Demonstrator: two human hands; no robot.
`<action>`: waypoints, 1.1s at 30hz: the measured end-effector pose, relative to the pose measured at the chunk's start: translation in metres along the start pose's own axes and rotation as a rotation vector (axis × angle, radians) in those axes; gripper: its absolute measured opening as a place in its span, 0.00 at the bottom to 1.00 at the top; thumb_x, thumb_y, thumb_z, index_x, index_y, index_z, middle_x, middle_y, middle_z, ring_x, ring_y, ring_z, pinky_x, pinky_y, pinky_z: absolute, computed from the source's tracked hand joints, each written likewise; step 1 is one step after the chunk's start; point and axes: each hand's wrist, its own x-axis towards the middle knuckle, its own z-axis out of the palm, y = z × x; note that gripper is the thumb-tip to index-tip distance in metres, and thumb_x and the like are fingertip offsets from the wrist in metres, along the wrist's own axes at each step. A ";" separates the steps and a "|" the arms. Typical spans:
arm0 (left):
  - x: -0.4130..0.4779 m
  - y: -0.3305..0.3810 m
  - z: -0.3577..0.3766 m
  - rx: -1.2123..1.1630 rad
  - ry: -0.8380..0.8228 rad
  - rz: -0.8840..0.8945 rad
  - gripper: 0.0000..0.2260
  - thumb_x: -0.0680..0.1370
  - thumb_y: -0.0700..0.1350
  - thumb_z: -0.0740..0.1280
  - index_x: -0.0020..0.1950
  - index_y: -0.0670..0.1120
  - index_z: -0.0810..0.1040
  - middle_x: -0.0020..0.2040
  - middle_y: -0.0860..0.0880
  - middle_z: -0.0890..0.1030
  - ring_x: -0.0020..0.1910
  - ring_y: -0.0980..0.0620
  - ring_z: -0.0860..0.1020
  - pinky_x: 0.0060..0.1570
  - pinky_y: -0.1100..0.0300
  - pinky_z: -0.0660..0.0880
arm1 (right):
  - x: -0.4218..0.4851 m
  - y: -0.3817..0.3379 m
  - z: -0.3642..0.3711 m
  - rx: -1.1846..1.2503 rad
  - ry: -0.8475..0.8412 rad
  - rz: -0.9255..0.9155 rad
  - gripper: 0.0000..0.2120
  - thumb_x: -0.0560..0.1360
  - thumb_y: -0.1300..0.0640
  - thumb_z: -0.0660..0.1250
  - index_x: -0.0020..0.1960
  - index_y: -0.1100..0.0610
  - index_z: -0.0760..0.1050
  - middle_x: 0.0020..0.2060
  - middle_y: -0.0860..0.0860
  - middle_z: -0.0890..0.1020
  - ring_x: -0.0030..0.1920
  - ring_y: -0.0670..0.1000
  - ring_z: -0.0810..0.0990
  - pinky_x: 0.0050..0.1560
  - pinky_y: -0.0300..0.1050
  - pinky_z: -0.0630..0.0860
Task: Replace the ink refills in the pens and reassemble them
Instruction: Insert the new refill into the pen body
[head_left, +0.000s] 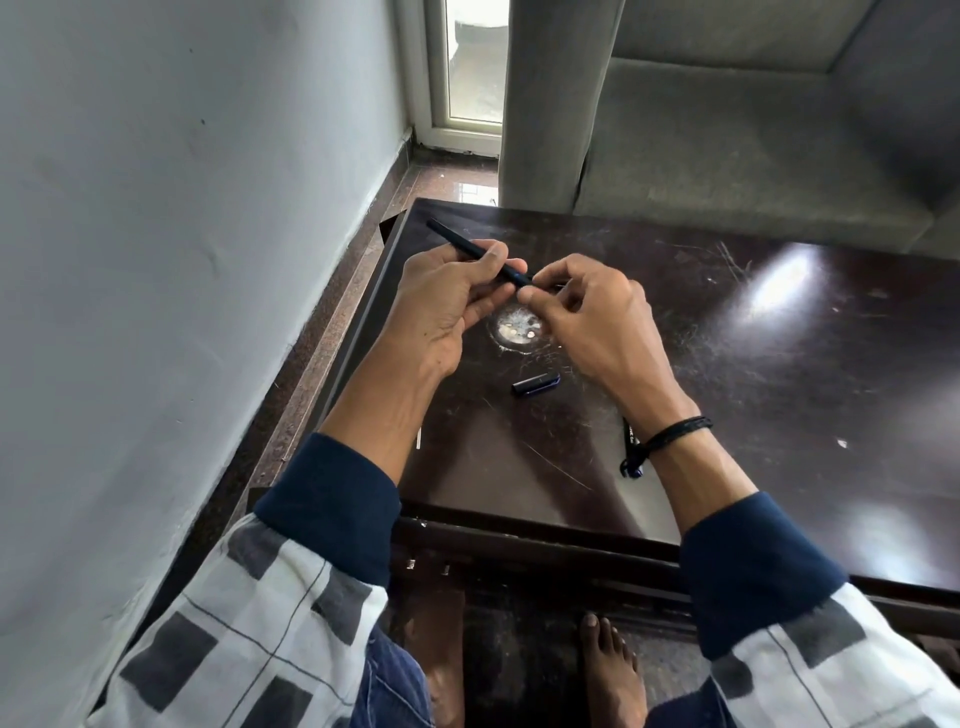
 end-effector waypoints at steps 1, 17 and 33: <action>0.000 0.000 0.000 0.002 0.001 0.001 0.01 0.79 0.37 0.70 0.48 0.41 0.81 0.44 0.42 0.86 0.47 0.48 0.85 0.49 0.60 0.83 | -0.001 0.000 0.000 0.005 0.012 -0.010 0.09 0.76 0.44 0.74 0.51 0.49 0.81 0.36 0.47 0.83 0.39 0.48 0.83 0.43 0.49 0.80; -0.001 -0.001 0.002 0.006 -0.017 -0.005 0.01 0.78 0.37 0.70 0.49 0.40 0.81 0.44 0.41 0.86 0.48 0.47 0.85 0.50 0.59 0.83 | -0.001 -0.001 0.000 -0.015 0.034 -0.002 0.08 0.77 0.47 0.73 0.47 0.51 0.80 0.36 0.46 0.83 0.39 0.48 0.82 0.44 0.52 0.81; 0.000 -0.002 0.001 -0.014 -0.024 0.001 0.03 0.78 0.37 0.70 0.51 0.39 0.81 0.44 0.41 0.86 0.48 0.46 0.86 0.50 0.59 0.83 | -0.001 -0.002 0.000 -0.021 0.015 0.021 0.14 0.81 0.41 0.66 0.44 0.50 0.80 0.35 0.48 0.84 0.37 0.51 0.83 0.43 0.55 0.81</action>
